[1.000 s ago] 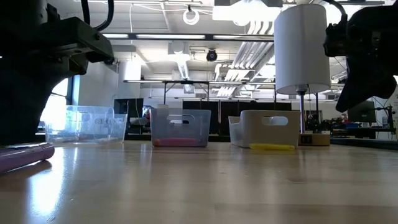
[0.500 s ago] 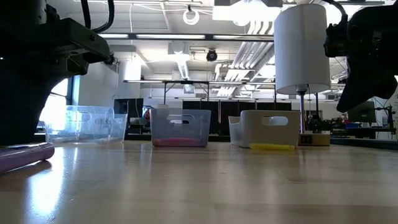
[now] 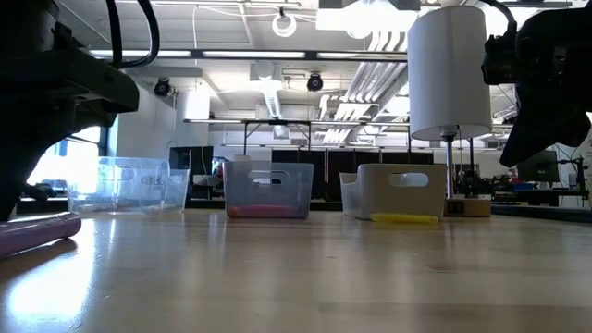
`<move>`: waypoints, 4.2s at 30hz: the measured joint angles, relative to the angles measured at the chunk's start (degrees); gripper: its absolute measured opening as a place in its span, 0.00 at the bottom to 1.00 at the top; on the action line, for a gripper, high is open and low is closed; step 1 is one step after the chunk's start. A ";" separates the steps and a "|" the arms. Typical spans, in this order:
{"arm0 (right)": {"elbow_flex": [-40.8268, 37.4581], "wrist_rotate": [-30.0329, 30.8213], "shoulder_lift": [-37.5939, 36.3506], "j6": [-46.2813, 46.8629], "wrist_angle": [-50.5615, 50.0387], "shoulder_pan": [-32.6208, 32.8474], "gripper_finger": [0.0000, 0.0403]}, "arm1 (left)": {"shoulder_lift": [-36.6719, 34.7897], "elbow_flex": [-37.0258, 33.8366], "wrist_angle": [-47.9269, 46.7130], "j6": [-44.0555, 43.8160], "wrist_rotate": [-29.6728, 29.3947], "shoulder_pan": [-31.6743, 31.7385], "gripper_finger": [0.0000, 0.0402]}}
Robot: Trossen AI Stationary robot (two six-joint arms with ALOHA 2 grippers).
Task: Pick & Place Markers
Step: Put the purple highlighter pen into the gray bin
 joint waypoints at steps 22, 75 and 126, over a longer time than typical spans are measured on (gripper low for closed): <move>0.02 -0.24 0.02 0.90 2.67 0.00 0.00 | 0.31 0.00 -1.59 6.51 9.17 0.00 0.21; 0.02 -2.30 0.02 -16.26 3.14 -0.02 0.00 | 11.22 11.74 -3.00 -1.10 6.32 9.60 0.13; 0.11 -1.57 -10.47 -49.46 56.32 -2.68 0.37 | 11.23 50.56 35.01 74.88 -28.73 19.97 0.14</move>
